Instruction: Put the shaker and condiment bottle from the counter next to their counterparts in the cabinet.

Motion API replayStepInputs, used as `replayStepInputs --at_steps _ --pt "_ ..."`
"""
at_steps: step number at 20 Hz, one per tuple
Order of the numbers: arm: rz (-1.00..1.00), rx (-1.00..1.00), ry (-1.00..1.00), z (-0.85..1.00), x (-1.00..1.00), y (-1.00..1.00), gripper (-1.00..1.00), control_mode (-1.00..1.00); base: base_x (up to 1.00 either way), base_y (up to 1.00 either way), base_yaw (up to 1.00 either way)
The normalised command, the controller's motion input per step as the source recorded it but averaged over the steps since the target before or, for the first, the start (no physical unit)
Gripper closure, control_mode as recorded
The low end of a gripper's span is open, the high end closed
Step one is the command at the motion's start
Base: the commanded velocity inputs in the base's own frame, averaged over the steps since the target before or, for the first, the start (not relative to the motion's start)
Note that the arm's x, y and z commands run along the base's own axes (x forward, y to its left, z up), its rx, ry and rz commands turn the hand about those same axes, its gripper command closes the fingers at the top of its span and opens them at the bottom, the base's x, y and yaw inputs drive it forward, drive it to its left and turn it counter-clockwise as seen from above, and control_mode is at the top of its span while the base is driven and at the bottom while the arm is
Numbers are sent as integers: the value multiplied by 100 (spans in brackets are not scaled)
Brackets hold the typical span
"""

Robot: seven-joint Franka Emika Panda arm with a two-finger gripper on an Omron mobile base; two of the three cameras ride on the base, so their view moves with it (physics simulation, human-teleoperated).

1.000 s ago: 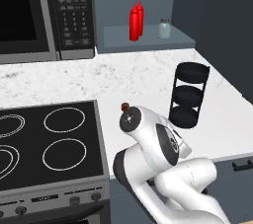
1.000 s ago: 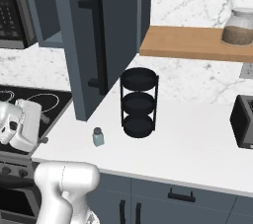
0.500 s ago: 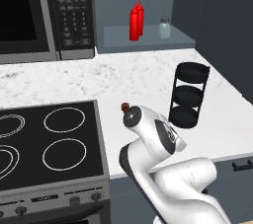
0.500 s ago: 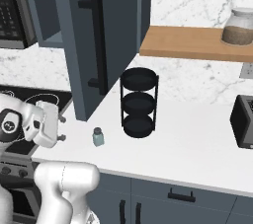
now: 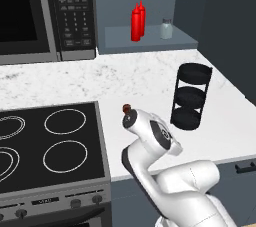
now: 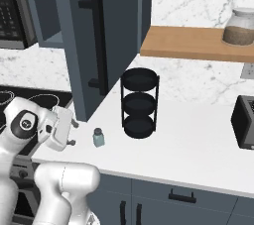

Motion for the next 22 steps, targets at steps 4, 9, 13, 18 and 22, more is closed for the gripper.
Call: replayStepInputs --at_steps 4,9,13,18,22 --pt "-13 0 7 0 36 0 -100 -100 0 0 0" --pt "-1 0 10 -1 60 0 -100 -100 0 0 0" --pt "0 0 15 -21 45 0 -100 -100 0 0 0" --pt "0 0 14 -17 28 0 -100 -100 0 0 0" --pt "0 0 8 -15 11 0 -100 -100 0 0 0"
